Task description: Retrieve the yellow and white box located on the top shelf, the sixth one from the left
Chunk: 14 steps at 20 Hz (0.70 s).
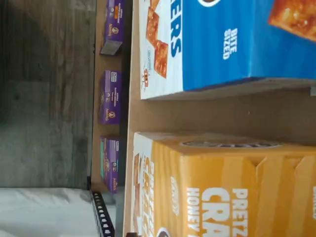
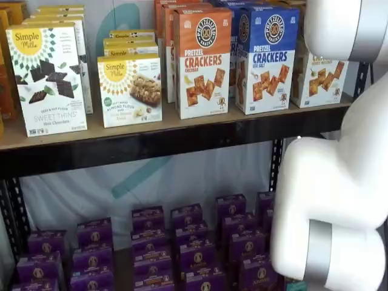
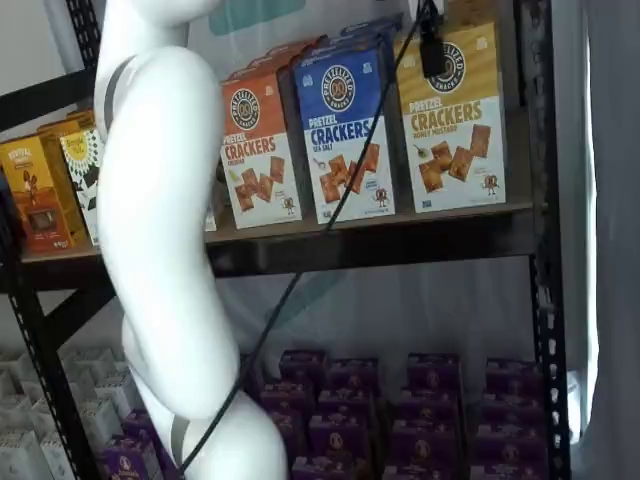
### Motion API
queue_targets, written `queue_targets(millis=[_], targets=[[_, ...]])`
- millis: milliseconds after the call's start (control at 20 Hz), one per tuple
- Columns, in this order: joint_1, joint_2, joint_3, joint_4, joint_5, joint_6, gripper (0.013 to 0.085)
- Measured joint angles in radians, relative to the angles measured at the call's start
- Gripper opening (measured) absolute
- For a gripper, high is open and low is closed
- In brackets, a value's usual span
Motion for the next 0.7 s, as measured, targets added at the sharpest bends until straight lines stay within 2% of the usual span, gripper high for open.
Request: queue_targets(millis=[700], targets=[[0.019,-0.031,0.048,-0.031,-0.032,0.006,0.0850]])
